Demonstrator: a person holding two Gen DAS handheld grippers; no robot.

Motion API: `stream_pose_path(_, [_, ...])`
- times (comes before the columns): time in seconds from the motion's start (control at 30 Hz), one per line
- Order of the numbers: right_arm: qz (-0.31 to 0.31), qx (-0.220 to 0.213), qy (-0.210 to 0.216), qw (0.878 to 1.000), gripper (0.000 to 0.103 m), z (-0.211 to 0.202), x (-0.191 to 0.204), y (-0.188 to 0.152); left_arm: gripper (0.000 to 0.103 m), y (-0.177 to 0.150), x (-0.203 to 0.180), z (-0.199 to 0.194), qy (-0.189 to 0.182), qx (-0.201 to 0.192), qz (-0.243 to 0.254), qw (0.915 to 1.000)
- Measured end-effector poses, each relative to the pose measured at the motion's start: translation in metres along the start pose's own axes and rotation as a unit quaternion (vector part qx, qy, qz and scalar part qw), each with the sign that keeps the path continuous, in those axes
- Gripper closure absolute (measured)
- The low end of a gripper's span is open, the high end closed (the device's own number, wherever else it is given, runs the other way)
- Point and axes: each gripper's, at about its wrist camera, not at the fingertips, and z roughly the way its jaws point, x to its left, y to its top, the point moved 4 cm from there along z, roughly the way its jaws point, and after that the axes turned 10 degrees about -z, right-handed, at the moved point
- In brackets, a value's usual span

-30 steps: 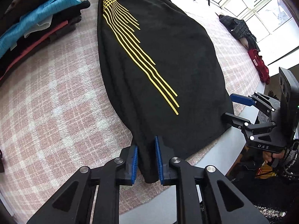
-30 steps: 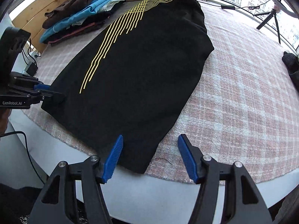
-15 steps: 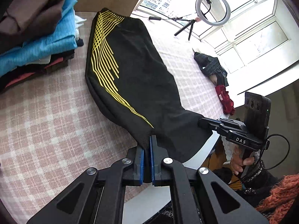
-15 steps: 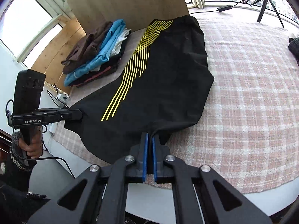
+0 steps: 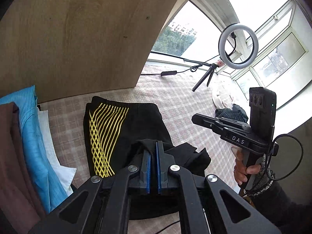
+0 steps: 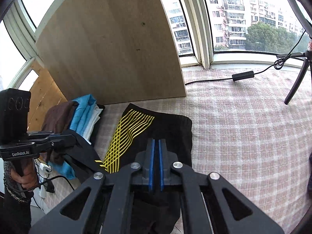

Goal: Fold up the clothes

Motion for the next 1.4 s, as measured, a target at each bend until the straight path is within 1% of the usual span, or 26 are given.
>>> stream_pose_path(0.1, [0.033,0.048,0.045,0.997,0.094,0.026,-0.021,-0.004,0.099,0.011,0.024,0.021,0.012,0.016,-0.013,0.9997])
stream_pose_path(0.13, [0.044,0.053,0.066,0.995,0.086,0.028,-0.023,-0.011,0.099,0.010,0.031,0.024,0.013,0.019,-0.017,0.9996])
stream_pose_path(0.17, [0.049,0.055,0.079,0.994,0.069,0.025,-0.024,-0.023,0.099,0.009,0.038,0.027,0.013,0.022,-0.022,0.9994])
stream_pose_path(0.23, [0.055,0.067,0.095,0.992,0.046,0.026,-0.017,-0.047,0.099,0.003,0.047,0.026,0.017,0.022,-0.025,0.9993])
stream_pose_path(0.3, [0.065,0.078,0.115,0.988,0.045,0.028,-0.008,-0.071,0.099,-0.005,0.053,0.022,0.025,0.023,-0.021,0.9992])
stream_pose_path(0.33, [0.060,0.078,0.099,0.990,0.045,0.031,-0.004,-0.079,0.099,-0.008,0.054,0.020,0.035,0.024,-0.015,0.9990])
stream_pose_path(0.4, [0.018,0.073,0.068,0.995,0.045,0.037,0.008,-0.085,0.099,-0.012,0.054,0.020,0.050,0.028,-0.005,0.9984])
stream_pose_path(0.5, [-0.002,0.095,0.091,0.991,0.045,0.060,0.024,-0.085,0.099,-0.015,0.055,0.023,0.066,0.033,0.002,0.9973])
stream_pose_path(0.53, [-0.007,0.108,0.090,0.990,0.045,0.070,0.027,-0.086,0.099,-0.015,0.054,0.024,0.070,0.034,0.004,0.9970])
stream_pose_path(0.6, [-0.030,0.113,0.097,0.988,0.046,0.079,0.038,-0.089,0.099,-0.016,0.053,0.024,0.071,0.035,0.004,0.9969])
stream_pose_path(0.63, [-0.044,0.105,0.098,0.989,0.057,0.079,0.042,-0.090,0.099,-0.017,0.053,0.023,0.070,0.036,0.004,0.9969])
stream_pose_path(0.67, [-0.053,0.108,0.091,0.989,0.093,0.078,0.045,-0.091,0.099,-0.018,0.051,0.022,0.069,0.036,0.003,0.9970])
stream_pose_path(0.7, [-0.053,0.117,0.089,0.988,0.099,0.077,0.044,-0.092,0.099,-0.018,0.050,0.019,0.068,0.035,0.003,0.9971])
stream_pose_path(0.73, [-0.047,0.112,0.087,0.989,0.100,0.070,0.041,-0.090,0.100,-0.017,0.048,0.016,0.067,0.032,0.002,0.9973])
stream_pose_path(0.83, [-0.051,0.063,0.081,0.993,0.100,0.037,0.030,-0.070,0.100,-0.012,0.041,0.007,0.063,0.024,0.004,0.9977])
stream_pose_path(0.9, [-0.056,0.051,0.053,0.996,0.100,0.035,0.017,-0.052,0.100,-0.003,0.036,0.007,0.068,0.019,0.014,0.9974])
stream_pose_path(0.97, [-0.061,0.039,0.025,0.997,0.100,0.032,0.004,-0.034,0.100,0.009,0.036,0.016,0.072,0.020,0.008,0.9972])
stream_pose_path(1.03, [-0.066,0.027,-0.003,0.997,0.100,0.030,-0.009,-0.016,0.100,0.023,0.037,0.034,0.093,0.022,0.010,0.9953])
stream_pose_path(1.1, [-0.075,0.045,-0.028,0.996,0.100,0.057,-0.021,-0.006,0.100,0.037,0.044,0.058,0.123,0.031,0.005,0.9918])
stream_pose_path(1.13, [-0.079,0.054,-0.040,0.995,0.099,0.070,-0.027,-0.002,0.100,0.042,0.047,0.071,0.129,0.045,0.001,0.9906])
stream_pose_path(1.2, [-0.076,0.086,-0.051,0.992,0.094,0.087,-0.034,-0.002,0.092,0.046,0.052,0.091,0.146,0.070,-0.005,0.9868])
stream_pose_path(1.23, [-0.068,0.096,-0.056,0.992,0.087,0.089,-0.038,-0.003,0.080,0.046,0.053,0.095,0.158,0.079,-0.005,0.9843])
stream_pose_path(1.27, [-0.059,0.105,-0.062,0.991,0.083,0.091,-0.041,-0.003,0.076,0.046,0.053,0.096,0.162,0.081,-0.001,0.9834])
stream_pose_path(1.3, [-0.056,0.088,-0.060,0.993,0.081,0.080,-0.040,-0.002,0.075,0.045,0.051,0.093,0.164,0.077,0.004,0.9835])
stream_pose_path(1.33, [-0.055,0.074,-0.064,0.994,0.074,0.067,-0.038,-0.003,0.074,0.045,0.050,0.087,0.165,0.072,0.007,0.9837])
stream_pose_path(1.4, [-0.078,0.050,-0.046,0.995,0.064,0.038,-0.020,-0.008,0.071,0.047,0.049,0.070,0.157,0.057,0.001,0.9859])
